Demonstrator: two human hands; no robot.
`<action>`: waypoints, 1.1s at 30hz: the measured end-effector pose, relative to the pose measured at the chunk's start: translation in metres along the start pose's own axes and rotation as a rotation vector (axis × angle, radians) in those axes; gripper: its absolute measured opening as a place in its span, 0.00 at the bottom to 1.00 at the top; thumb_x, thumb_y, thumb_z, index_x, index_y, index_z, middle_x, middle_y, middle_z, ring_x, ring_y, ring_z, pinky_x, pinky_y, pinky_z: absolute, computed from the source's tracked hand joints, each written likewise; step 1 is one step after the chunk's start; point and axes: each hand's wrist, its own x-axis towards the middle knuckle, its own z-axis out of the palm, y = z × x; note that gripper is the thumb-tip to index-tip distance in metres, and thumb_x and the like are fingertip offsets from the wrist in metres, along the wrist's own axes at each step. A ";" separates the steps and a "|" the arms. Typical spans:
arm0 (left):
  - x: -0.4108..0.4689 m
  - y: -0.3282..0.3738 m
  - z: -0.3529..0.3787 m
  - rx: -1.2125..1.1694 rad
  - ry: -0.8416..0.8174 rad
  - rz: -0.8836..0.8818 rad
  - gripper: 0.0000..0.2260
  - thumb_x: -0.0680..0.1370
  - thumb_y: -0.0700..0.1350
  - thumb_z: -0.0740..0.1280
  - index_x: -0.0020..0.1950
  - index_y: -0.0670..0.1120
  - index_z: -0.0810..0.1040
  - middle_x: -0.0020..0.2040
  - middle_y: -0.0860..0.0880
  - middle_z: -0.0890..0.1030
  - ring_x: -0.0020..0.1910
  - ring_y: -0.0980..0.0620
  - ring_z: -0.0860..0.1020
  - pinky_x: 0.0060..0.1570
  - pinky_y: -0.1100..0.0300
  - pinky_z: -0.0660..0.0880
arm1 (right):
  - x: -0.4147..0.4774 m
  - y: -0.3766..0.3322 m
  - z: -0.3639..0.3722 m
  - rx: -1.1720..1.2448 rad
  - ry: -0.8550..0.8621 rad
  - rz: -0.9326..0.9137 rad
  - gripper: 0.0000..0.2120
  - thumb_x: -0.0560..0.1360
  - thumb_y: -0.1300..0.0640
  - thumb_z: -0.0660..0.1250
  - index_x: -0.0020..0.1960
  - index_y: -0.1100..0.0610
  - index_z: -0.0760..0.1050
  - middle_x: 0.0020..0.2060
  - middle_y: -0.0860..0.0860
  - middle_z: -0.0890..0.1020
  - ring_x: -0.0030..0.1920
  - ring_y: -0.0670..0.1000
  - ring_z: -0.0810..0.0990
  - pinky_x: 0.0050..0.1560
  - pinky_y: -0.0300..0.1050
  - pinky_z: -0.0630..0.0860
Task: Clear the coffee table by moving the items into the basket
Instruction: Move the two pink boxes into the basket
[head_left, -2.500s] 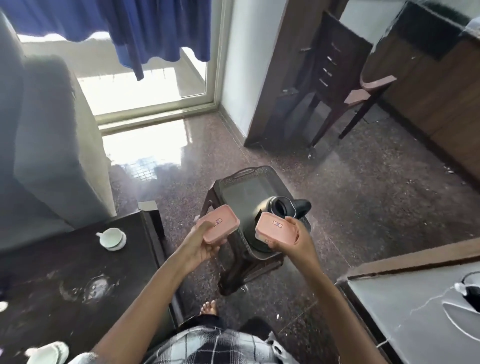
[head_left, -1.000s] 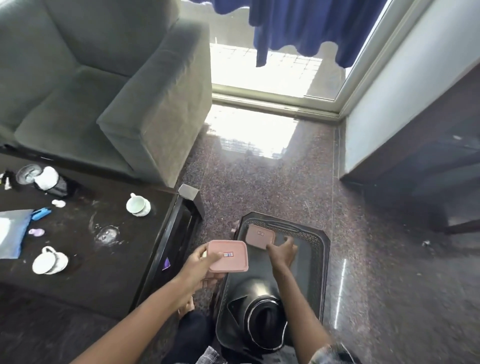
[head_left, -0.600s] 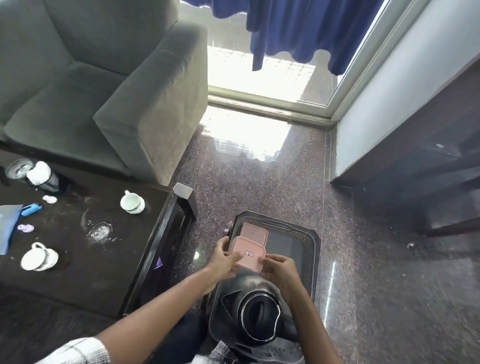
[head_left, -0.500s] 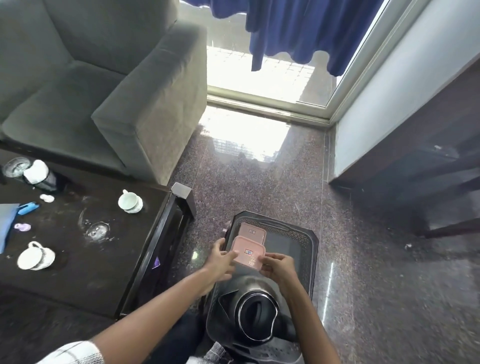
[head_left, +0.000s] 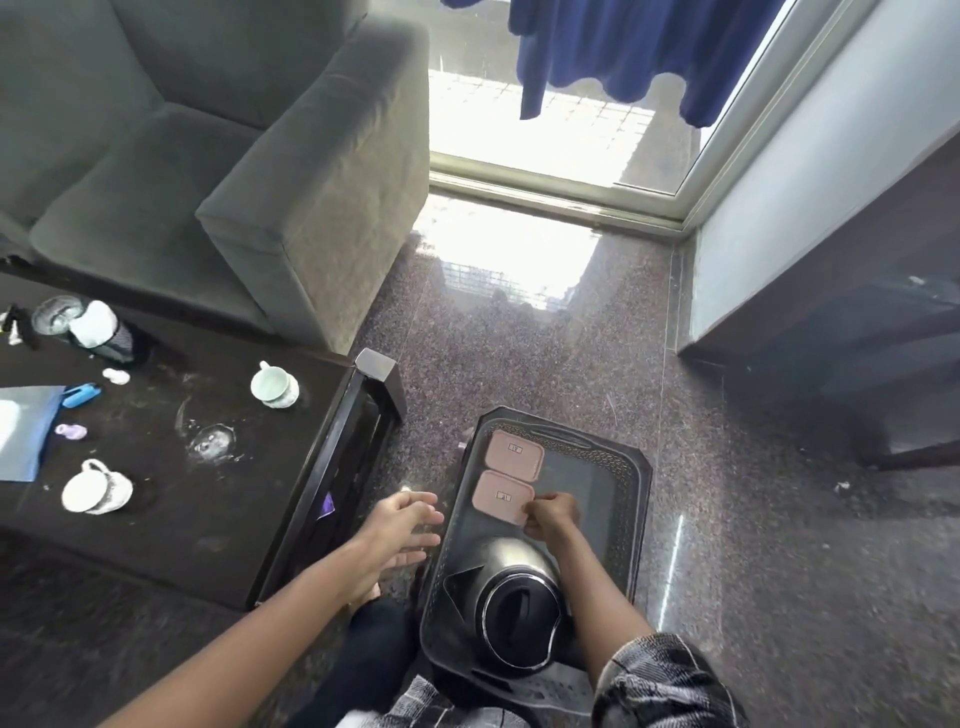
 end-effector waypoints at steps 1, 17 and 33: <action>-0.001 -0.001 0.000 -0.002 0.001 -0.002 0.11 0.80 0.41 0.58 0.60 0.45 0.74 0.52 0.48 0.80 0.45 0.49 0.79 0.44 0.59 0.74 | 0.001 0.000 0.001 0.014 0.003 0.003 0.09 0.70 0.69 0.66 0.33 0.60 0.73 0.33 0.58 0.79 0.32 0.55 0.78 0.29 0.47 0.80; -0.010 -0.004 -0.007 -0.013 0.023 0.023 0.10 0.80 0.41 0.59 0.59 0.45 0.75 0.56 0.46 0.81 0.48 0.48 0.80 0.49 0.56 0.76 | -0.006 -0.014 0.014 -0.019 0.021 -0.110 0.17 0.71 0.70 0.61 0.58 0.57 0.72 0.50 0.57 0.78 0.50 0.63 0.80 0.15 0.41 0.73; -0.006 -0.018 -0.009 -0.002 0.024 0.029 0.10 0.80 0.42 0.58 0.58 0.47 0.75 0.54 0.48 0.81 0.50 0.48 0.81 0.53 0.55 0.76 | 0.004 0.000 0.002 -0.143 0.031 -0.095 0.13 0.69 0.59 0.68 0.52 0.62 0.75 0.46 0.60 0.82 0.39 0.57 0.77 0.33 0.44 0.74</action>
